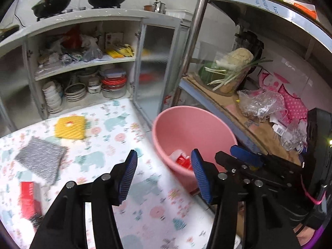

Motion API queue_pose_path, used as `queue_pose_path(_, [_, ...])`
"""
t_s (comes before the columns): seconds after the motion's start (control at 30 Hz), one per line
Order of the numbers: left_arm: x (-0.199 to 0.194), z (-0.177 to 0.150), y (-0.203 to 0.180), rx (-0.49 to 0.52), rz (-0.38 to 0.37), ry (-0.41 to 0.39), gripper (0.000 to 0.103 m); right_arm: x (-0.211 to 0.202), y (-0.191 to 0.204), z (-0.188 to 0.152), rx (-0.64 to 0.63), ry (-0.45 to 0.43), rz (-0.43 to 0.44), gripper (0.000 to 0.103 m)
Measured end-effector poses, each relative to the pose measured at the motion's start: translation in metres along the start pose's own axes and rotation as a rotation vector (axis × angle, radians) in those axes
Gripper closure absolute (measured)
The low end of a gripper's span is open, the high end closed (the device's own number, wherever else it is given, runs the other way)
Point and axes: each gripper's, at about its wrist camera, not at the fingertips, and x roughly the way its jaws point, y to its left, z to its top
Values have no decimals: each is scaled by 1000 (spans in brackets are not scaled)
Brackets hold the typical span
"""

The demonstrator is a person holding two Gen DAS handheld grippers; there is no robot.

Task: Collect trash
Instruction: 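Move both open tools back over the table trash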

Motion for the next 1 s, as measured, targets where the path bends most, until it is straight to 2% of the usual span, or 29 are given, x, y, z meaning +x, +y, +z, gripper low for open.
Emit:
queue_pose_path(0.27, [-43, -13, 54, -75, 93, -14, 49, 4, 44, -8, -43, 29, 94, 66])
queue_pose_path(0.53, [-80, -16, 146, -201, 235, -39, 48, 41, 89, 5, -99, 76, 209, 66])
queue_pose_path(0.77, [-70, -16, 220, -312, 340, -10, 48, 88, 116, 32, -168, 94, 236, 66])
queue_pose_path(1.0, [-40, -21, 257, -373, 341, 48, 48, 135, 149, 54, -238, 128, 261, 66])
